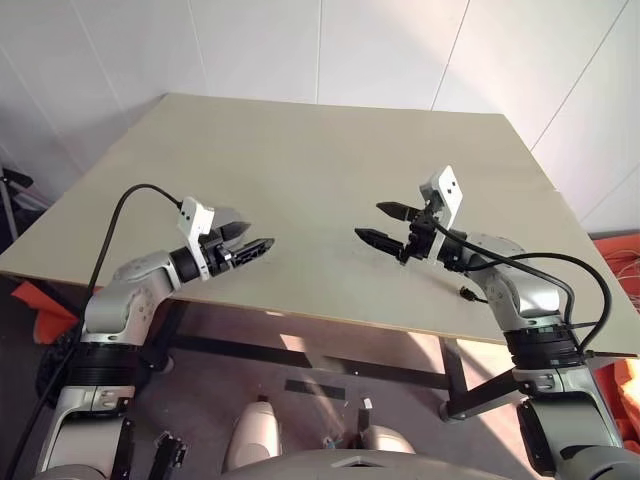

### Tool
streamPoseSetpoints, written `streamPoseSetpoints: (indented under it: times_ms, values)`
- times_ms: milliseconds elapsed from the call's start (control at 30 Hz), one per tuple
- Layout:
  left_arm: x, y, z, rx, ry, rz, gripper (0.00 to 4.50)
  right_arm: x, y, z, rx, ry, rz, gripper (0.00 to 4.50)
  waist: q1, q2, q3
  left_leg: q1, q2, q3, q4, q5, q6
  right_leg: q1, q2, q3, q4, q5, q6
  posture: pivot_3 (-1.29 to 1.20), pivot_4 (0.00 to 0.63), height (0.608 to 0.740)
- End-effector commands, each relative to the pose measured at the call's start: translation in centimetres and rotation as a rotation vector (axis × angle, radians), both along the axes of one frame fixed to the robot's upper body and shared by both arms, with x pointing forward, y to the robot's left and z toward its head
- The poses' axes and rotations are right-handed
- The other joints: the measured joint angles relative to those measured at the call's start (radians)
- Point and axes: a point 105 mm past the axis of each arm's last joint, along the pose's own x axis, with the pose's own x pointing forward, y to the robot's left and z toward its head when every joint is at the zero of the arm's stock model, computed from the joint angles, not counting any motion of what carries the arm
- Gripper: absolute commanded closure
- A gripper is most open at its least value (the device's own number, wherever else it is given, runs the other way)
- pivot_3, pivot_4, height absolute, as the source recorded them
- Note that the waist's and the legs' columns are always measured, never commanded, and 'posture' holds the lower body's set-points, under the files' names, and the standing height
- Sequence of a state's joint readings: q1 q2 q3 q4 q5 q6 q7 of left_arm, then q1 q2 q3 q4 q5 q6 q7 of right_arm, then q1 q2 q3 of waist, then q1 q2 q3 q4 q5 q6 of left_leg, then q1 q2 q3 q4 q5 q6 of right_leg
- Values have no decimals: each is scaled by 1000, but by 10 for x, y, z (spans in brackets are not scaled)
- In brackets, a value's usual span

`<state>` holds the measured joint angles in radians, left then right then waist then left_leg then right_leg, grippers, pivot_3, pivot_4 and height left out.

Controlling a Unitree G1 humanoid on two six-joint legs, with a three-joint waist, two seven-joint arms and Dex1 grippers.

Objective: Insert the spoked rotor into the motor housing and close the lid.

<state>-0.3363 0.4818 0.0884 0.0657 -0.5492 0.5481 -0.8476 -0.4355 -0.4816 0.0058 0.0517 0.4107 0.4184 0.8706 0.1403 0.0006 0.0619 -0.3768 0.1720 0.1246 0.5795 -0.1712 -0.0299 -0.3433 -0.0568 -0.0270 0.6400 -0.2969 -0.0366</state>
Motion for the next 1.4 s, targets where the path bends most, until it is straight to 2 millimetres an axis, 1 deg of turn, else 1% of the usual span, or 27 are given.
streamPoseSetpoints:
  times_ms: [33,100,167,267,367,433,567,633,767,933,1133,1300,1400]
  values:
    - [-1,0,10,-4,-33,-25,0,-4,-3,15,32,-37,25,61,-1,0,0,0,0,0,0,0,0,0,0,0,0,0,0,0,0,740]
    - [-2,0,9,9,-44,-30,0,-5,-4,16,35,-36,39,61,-3,0,0,0,0,0,0,1,1,0,0,0,0,0,0,0,0,740]
    - [-2,0,7,23,-51,-32,0,-8,-4,12,14,-34,56,61,-4,0,0,0,0,0,0,1,1,0,0,0,0,0,0,0,0,740]
    - [0,-1,4,-5,-27,-16,0,1,-11,4,-34,-37,-27,61,-6,0,0,0,0,0,0,0,2,0,0,0,0,0,0,0,0,740]
    - [-3,-3,3,-31,12,-38,0,-13,-7,0,-37,-2,61,61,-8,0,0,0,0,0,0,1,2,0,0,0,0,0,0,0,0,740]
    - [-3,-2,0,-13,14,-32,0,-18,-7,-9,-73,16,83,61,-8,0,0,0,0,0,0,0,2,0,0,0,0,0,0,0,0,740]
    - [5,0,-10,9,-35,18,0,-4,-17,-33,-138,53,-29,61,-14,0,0,0,0,0,0,0,3,0,0,0,0,0,0,0,0,740]
    - [6,-3,-12,-11,-51,26,0,1,-18,-32,-113,55,-65,61,-16,0,0,1,0,0,0,0,3,1,0,0,0,0,-1,0,0,740]
    - [14,-11,-11,-16,-84,58,0,2,-14,-27,-88,44,-57,61,-16,0,0,1,0,0,0,1,3,1,0,0,0,1,-1,0,0,740]
    - [25,-17,-11,-4,-123,98,0,7,-11,-22,-81,11,-77,61,-16,0,0,1,0,0,0,1,3,1,0,0,0,1,-1,0,0,740]
    - [26,-21,-7,-20,-135,91,0,10,-9,-18,-72,-16,-94,61,-16,0,0,0,0,0,0,1,4,0,0,0,0,1,-1,0,0,740]
    - [30,-21,-3,-25,-158,121,0,13,-9,-15,-60,-49,-131,61,-16,0,0,0,0,0,0,1,4,0,0,0,0,1,-1,0,0,740]
    - [31,-20,-1,-18,-173,152,0,13,-6,-17,-68,-59,-136,61,-16,0,0,0,0,0,0,1,4,0,0,0,0,1,-1,0,0,740]
